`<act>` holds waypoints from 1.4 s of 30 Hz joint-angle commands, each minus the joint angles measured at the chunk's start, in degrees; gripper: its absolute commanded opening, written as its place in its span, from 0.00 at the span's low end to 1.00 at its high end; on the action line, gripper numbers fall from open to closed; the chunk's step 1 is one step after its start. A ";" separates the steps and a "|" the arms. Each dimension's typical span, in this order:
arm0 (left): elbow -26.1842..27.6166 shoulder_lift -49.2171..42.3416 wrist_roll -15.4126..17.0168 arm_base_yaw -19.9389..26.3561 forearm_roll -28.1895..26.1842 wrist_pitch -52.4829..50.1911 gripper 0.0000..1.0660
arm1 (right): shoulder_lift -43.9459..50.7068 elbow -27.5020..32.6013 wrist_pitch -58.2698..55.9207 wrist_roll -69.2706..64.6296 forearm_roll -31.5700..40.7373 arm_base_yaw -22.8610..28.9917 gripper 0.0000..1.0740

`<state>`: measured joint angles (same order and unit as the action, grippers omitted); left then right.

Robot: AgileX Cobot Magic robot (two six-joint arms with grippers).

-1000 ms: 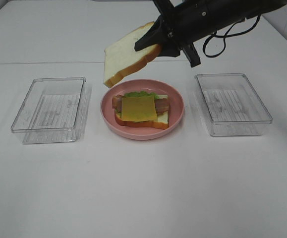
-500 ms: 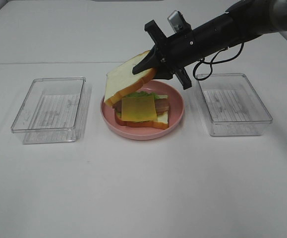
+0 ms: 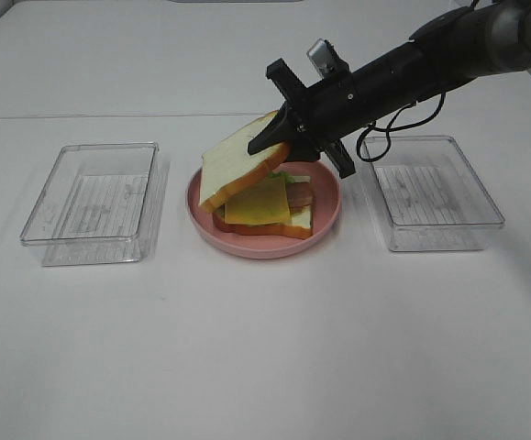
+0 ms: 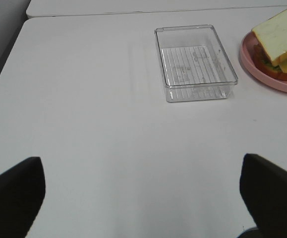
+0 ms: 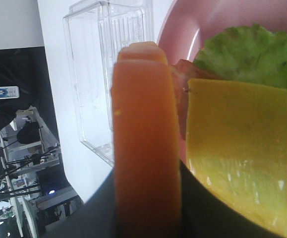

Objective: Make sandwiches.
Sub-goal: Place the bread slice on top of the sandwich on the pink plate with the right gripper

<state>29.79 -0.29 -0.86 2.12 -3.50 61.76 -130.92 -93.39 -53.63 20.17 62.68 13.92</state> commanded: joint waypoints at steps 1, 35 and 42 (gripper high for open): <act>-0.17 -1.15 0.06 0.23 -0.52 -0.17 0.94 | 0.00 -0.34 0.57 0.06 -0.63 -0.11 0.00; -0.17 -1.15 0.06 0.23 -0.52 -0.17 0.94 | -0.63 -3.32 0.80 -7.16 -11.92 -0.11 0.64; -0.17 -1.15 0.06 0.23 -0.52 -0.17 0.94 | 2.18 -3.32 -0.11 -10.03 -20.68 -0.11 0.67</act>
<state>29.79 -0.29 -0.86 2.12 -3.50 61.76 -129.60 -96.31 -52.83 10.71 43.03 13.92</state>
